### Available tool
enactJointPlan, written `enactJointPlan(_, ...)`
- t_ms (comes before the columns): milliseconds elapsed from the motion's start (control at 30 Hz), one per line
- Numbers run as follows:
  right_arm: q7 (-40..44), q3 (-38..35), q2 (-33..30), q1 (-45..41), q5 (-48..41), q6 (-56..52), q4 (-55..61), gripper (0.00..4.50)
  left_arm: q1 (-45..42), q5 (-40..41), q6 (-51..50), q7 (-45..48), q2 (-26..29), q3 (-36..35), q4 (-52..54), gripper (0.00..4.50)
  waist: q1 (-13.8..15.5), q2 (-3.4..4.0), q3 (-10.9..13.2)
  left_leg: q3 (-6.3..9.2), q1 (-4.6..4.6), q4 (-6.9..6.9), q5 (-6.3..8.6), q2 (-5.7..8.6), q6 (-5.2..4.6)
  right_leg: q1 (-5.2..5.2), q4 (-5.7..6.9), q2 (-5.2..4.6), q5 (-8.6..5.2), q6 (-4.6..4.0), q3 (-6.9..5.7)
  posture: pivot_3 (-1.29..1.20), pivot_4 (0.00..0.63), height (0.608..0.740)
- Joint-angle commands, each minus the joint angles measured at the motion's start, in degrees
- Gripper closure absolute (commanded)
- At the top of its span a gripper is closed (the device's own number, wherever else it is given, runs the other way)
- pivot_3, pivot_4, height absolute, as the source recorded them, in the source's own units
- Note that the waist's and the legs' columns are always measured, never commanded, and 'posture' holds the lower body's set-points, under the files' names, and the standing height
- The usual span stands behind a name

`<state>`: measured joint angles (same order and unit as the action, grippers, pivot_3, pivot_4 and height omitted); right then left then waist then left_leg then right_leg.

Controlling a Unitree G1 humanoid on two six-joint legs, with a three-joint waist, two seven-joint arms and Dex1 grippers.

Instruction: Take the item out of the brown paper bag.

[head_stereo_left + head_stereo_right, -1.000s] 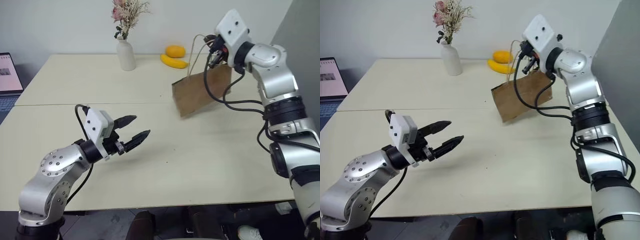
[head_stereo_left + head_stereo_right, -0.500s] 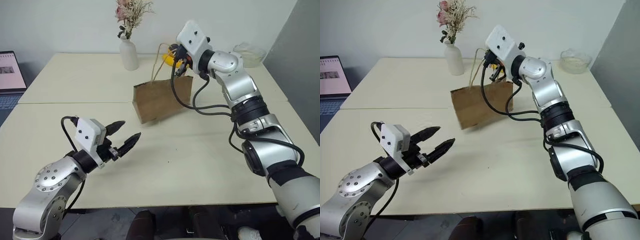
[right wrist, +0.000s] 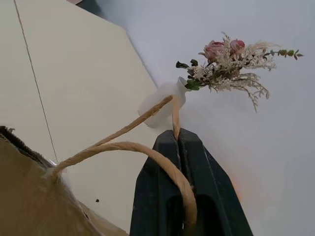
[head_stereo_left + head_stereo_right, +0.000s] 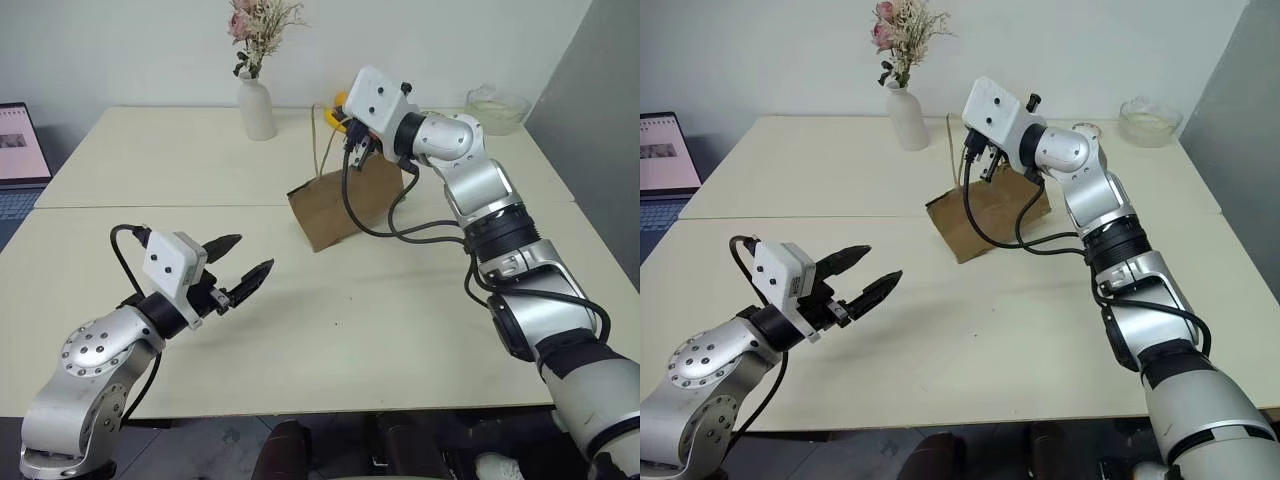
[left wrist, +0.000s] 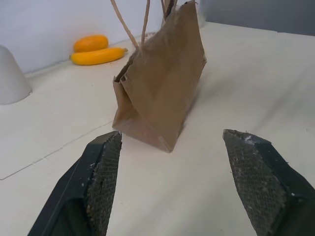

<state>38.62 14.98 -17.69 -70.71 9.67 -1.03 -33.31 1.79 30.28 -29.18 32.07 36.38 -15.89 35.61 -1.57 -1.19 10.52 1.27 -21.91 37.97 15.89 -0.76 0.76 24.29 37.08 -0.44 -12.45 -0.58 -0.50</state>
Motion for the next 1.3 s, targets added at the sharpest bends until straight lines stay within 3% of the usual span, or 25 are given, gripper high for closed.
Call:
enactJointPlan(33, 0.86, -0.31, -1.3, -0.64, 0.64, 0.18, 4.62, 4.46, -1.21, -0.72, 1.54, 0.29, 0.72, -0.33, 0.86, 1.06, 0.0, 0.0, 0.0, 0.0, 0.0, 0.0, 0.0, 0.0, 0.0, 0.0, 0.0, 0.0, 0.0, 0.0, 0.0, 0.0, 0.15, 0.74)
enactJointPlan(333, 3.31, 0.15, -3.29, -1.0, 1.89, 0.01, 5.49, 4.46, -2.8, -1.76, 1.93, 0.09, 0.2, 0.47, 0.22, 1.06, 0.01, 0.0, 0.0, -0.01, 0.0, 0.0, 0.0, 0.01, 0.0, 0.0, -0.01, 0.0, 0.0, 0.0, 0.0, 0.0, 0.15, 0.74)
enactJointPlan(567, 1.2, -2.67, 0.46, -4.16, -0.49, -1.44, 0.49, 4.46, -3.29, -1.91, 2.07, -0.08, 0.04, 0.15, -0.24, 1.06, -0.01, -0.01, 0.0, 0.0, 0.01, 0.01, 0.0, 0.0, 0.0, 0.0, 0.02, 0.0, 0.01, -0.01, 0.0, 0.0, 0.15, 0.74)
enactJointPlan(967, -10.6, -6.97, 5.53, -15.8, -1.15, 4.03, -25.35, 4.46, -3.16, -2.11, 2.18, -0.76, -0.03, -1.34, -0.5, 1.06, -0.04, 0.0, 0.01, -0.01, -0.03, -0.01, 0.0, 0.01, 0.0, 0.01, -0.03, -0.01, 0.01, -0.02, 0.01, 0.0, 0.15, 0.74)
enactJointPlan(1133, -14.04, -4.43, 4.2, -16.28, 2.64, 8.25, -29.49, 4.46, -3.23, -2.23, 2.37, -0.74, -0.1, -1.03, -0.59, 1.06, -0.04, 0.0, 0.01, -0.03, -0.05, -0.01, 0.0, 0.04, 0.0, 0.01, -0.04, -0.05, 0.01, -0.02, 0.02, 0.0, 0.15, 0.74)
enactJointPlan(1300, -11.05, -1.27, 2.59, -14.07, 5.81, 11.38, -27.17, 4.46, -3.22, -2.54, 2.7, -0.29, 0.05, -0.89, -1.05, 1.06, -0.1, 0.01, 0.04, -0.02, -0.06, -0.03, 0.0, 0.03, 0.0, 0.04, -0.03, -0.04, 0.0, -0.01, 0.01, 0.0, 0.15, 0.74)
